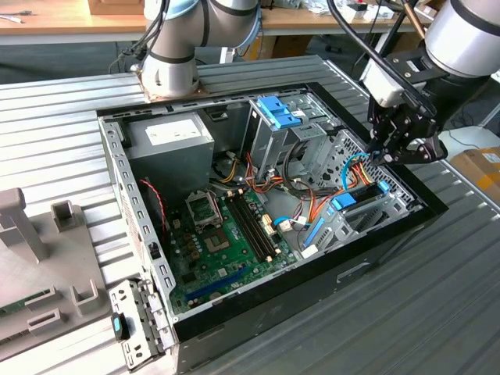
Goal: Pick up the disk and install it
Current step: 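Insert the first disk wire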
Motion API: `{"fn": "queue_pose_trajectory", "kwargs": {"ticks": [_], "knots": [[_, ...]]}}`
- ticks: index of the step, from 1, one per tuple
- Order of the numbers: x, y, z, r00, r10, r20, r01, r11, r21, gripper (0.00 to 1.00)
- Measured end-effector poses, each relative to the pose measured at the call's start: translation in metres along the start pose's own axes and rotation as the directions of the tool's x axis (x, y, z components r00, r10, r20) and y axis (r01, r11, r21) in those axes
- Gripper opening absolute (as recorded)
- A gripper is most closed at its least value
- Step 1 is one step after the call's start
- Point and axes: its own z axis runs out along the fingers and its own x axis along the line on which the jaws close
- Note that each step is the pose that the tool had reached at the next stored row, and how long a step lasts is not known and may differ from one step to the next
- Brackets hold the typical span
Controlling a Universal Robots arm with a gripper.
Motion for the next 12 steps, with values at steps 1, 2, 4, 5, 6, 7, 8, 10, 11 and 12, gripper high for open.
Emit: {"fn": "queue_pose_trajectory", "kwargs": {"ticks": [1,2,4,5,6,7,8,10,11,12], "knots": [[-0.0011,0.0001,-0.0013,0.9993,-0.008,-0.0375,0.008,0.9999,0.0105,0.3],[-0.0022,0.0002,-0.0025,0.9972,-0.015,-0.0738,0.017,0.9996,0.0204,0.11],[-0.0029,0.0003,-0.0033,0.9951,-0.02,-0.0973,0.023,0.9994,0.0267,0.11],[-0.003,0.0003,-0.0035,0.9947,-0.021,-0.1005,0.024,0.9993,0.0277,0.11],[-0.003,0.0004,-0.0035,0.997,-0.016,-0.0758,0.018,0.9995,0.0253,0.11],[-0.0031,0.0004,-0.0037,0.9982,-0.013,-0.0593,0.014,0.9996,0.0235,0.11],[-0.0032,0.0002,-0.0046,0.9989,-0.01,-0.045,0.011,0.9997,0.0219,0.11],[-0.0038,-0.0005,-0.0084,0.9997,-0.006,-0.0227,0.006,0.9998,0.0194,0.11],[-0.0039,-0.0007,-0.0097,0.9998,-0.005,-0.0205,0.006,0.9998,0.0191,0.11],[-0.0039,-0.0007,-0.0098,0.9998,-0.005,-0.0195,0.006,0.9998,0.0189,0.11]]}}
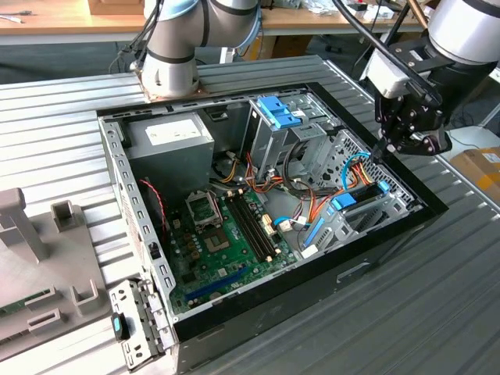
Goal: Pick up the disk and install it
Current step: 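Insert the first disk wire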
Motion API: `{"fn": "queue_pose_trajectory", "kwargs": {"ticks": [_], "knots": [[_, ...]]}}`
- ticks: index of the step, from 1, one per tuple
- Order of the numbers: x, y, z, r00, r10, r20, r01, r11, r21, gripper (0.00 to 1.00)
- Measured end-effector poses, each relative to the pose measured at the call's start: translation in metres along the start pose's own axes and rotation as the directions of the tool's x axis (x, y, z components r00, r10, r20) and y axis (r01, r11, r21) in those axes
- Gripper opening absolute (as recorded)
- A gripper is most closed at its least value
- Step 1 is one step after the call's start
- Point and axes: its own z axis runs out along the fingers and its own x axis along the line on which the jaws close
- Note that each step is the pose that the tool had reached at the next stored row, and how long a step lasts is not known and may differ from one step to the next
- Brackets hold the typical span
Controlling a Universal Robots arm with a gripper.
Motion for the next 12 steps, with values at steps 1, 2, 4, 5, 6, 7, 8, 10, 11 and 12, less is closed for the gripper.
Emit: {"fn": "queue_pose_trajectory", "kwargs": {"ticks": [1,2,4,5,6,7,8,10,11,12], "knots": [[0.0001,0.0014,-0.0003,0.9999,0.003,0.0142,-0.003,1.0,-0.0017,0.11],[0.0,0.0019,-0.0004,0.9999,0.003,0.0154,-0.003,1.0,-0.0018,0.11],[0.0001,0.0021,-0.0004,0.9999,0.003,0.0155,-0.003,1.0,-0.0019,0.11],[0.0001,0.0021,-0.0004,0.9999,0.003,0.0156,-0.003,1.0,-0.0019,0.11],[0.0001,0.0022,-0.0004,0.9999,0.003,0.0157,-0.003,1.0,-0.0019,0.17],[0.0001,0.0022,-0.0004,0.9999,0.003,0.0158,-0.003,1.0,-0.0019,0.24],[0.0001,0.0022,-0.0005,0.9999,0.003,0.0158,-0.003,1.0,-0.0019,0.3],[0.0008,0.0044,0.0028,0.9999,0.003,0.0162,-0.003,1.0,-0.0011,0.36],[0.0013,0.0054,0.0071,0.9999,0.003,0.0161,-0.003,1.0,-0.0005,0.36],[0.0015,0.0059,0.0093,0.9999,0.003,0.0162,-0.003,1.0,-0.0005,0.36]]}}
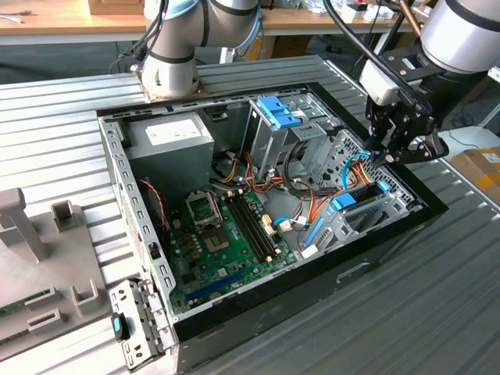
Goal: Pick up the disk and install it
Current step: 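Insert the first disk wire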
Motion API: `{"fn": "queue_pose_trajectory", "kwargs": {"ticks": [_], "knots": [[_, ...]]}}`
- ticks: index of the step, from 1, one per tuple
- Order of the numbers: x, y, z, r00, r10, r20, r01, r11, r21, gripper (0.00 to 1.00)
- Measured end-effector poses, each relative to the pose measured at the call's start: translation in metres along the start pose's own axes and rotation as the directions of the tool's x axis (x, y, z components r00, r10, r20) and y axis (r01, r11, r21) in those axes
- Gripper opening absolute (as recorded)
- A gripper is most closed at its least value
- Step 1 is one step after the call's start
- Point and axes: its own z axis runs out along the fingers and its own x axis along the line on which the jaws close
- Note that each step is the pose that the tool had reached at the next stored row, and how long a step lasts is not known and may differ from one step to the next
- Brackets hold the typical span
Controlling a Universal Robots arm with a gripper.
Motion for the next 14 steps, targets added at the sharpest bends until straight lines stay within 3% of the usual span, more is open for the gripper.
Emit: {"fn": "queue_pose_trajectory", "kwargs": {"ticks": [7,8,10,14], "knots": [[0.0,0.0002,0.0011,1.0,-0.001,0.0002,0.001,1.0,-0.0001,0.35],[0.0,0.0002,0.0011,1.0,-0.001,0.0001,0.001,1.0,-0.0001,0.22],[0.0,0.0002,0.0011,1.0,-0.001,0.0002,0.001,1.0,-0.0001,0.11],[0.0,0.0002,0.0011,1.0,-0.002,0.0002,0.002,1.0,-0.0002,0.11]]}}
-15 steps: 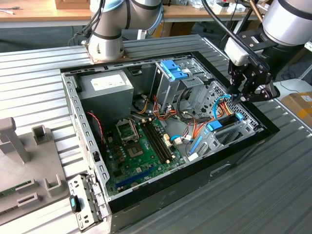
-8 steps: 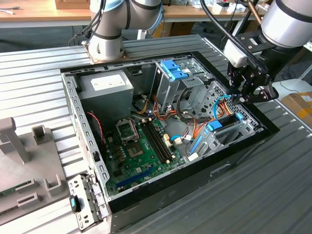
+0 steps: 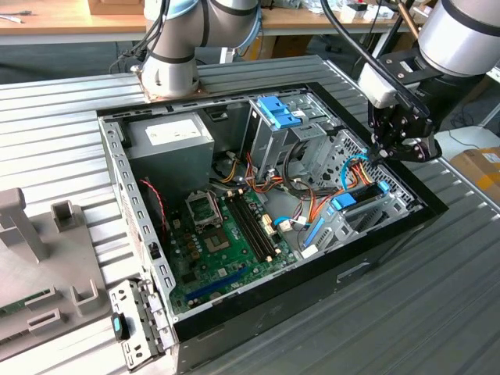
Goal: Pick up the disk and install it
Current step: 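Insert the first disk wire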
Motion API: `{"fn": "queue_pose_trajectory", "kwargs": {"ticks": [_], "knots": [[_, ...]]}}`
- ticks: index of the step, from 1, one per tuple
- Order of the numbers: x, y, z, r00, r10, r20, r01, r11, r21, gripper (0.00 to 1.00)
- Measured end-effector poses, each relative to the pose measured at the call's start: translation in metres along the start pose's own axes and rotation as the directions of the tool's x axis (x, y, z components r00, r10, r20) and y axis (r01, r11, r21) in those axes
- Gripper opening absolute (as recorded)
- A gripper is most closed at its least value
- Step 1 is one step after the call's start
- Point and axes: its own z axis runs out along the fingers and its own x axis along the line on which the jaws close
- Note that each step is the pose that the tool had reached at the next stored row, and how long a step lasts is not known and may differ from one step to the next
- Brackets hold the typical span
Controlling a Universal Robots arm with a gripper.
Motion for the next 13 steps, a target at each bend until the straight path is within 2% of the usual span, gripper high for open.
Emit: {"fn": "queue_pose_trajectory", "kwargs": {"ticks": [3,4,5,6,13], "knots": [[0.0004,0.0011,0.0001,1.0,0.0,0.0001,0.0,1.0,0.0001,0.11],[0.0014,0.0055,0.0005,1.0,0.0,0.0006,0.0,1.0,0.0004,0.11],[0.0022,0.0069,0.0025,1.0,0.0,0.0006,0.0,1.0,0.001,0.11],[0.0032,0.0073,0.0049,1.0,0.0,0.0006,0.0,1.0,0.0015,0.11],[0.0033,0.0074,0.0054,1.0,0.001,0.0004,-0.001,1.0,0.0016,0.11]]}}
